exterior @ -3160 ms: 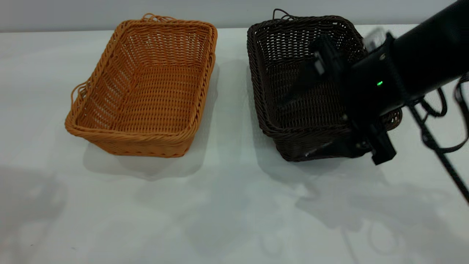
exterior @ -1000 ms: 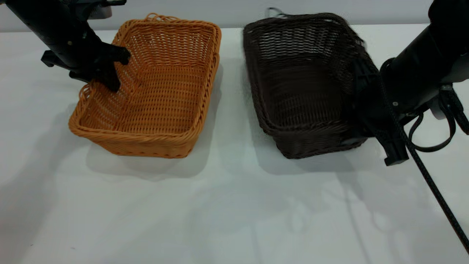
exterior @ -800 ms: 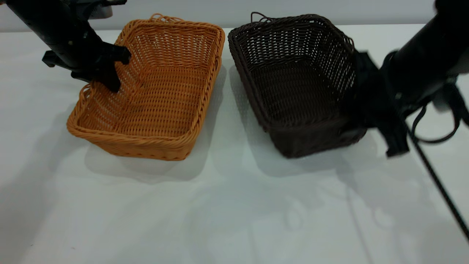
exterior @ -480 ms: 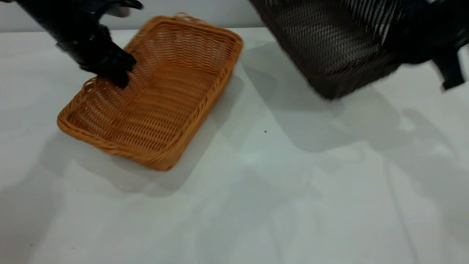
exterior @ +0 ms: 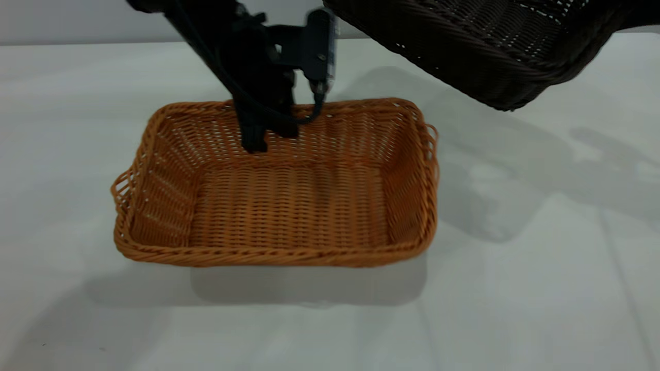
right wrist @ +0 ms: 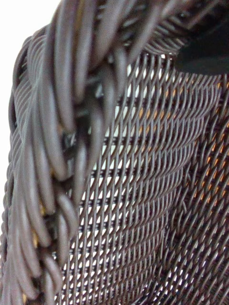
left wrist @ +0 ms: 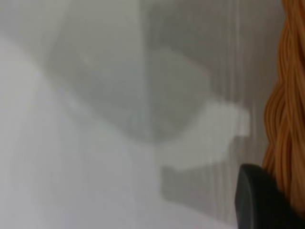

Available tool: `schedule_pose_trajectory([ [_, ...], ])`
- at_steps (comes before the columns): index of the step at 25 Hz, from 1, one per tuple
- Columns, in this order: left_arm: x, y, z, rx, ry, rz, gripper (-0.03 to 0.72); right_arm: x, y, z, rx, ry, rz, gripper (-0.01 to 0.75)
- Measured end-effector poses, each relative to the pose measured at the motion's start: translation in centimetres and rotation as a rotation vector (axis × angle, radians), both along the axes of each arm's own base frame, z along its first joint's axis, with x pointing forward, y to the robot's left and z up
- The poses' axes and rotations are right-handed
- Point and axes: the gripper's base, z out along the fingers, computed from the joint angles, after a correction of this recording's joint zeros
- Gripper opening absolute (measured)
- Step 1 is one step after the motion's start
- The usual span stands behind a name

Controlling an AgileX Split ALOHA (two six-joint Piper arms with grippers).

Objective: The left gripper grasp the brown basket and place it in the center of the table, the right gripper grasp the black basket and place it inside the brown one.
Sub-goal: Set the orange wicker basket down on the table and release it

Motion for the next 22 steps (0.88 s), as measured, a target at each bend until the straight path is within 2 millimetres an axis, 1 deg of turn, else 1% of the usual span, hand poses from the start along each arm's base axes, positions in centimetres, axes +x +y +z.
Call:
schedule_pose_trajectory([
  [2, -0.2, -0.5, 0.0, 0.003, -0.007, -0.018, 0.086, 0.1, -0.1, 0.2, 0.005, 0.001, 0.010, 0.087],
  [7, -0.2, -0.5, -0.1, 0.004, -0.012, -0.020, 0.088, 0.1, -0.1, 0.4, 0.010, 0.002, 0.022, 0.087],
  [10, -0.2, -0.5, -0.1, 0.002, -0.012, -0.015, 0.107, 0.0, 0.0, 0.4, 0.013, 0.004, 0.025, 0.087],
  [12, -0.1, -0.5, -0.2, -0.004, -0.011, 0.005, 0.151, 0.0, 0.0, 0.4, 0.014, 0.005, 0.026, 0.087],
  [14, -0.1, -0.5, -0.3, -0.017, -0.009, 0.041, 0.220, 0.0, 0.0, 0.4, 0.014, 0.004, 0.027, 0.087],
  [17, 0.0, -0.5, -0.2, -0.028, -0.016, 0.060, 0.361, 0.2, 0.0, 0.6, 0.015, -0.001, 0.028, 0.087],
  [19, 0.0, -0.8, 0.9, -0.038, -0.029, 0.056, 0.430, 0.4, 0.0, 0.8, 0.016, -0.010, 0.031, 0.087],
  [21, -0.1, -1.0, 2.7, -0.048, -0.031, 0.044, 0.470, 0.8, -0.1, 1.4, 0.018, -0.029, 0.038, 0.087],
  [22, -0.4, -1.0, 4.2, -0.052, -0.023, 0.033, 0.480, 1.0, 0.0, 1.7, 0.021, -0.037, 0.041, 0.087],
])
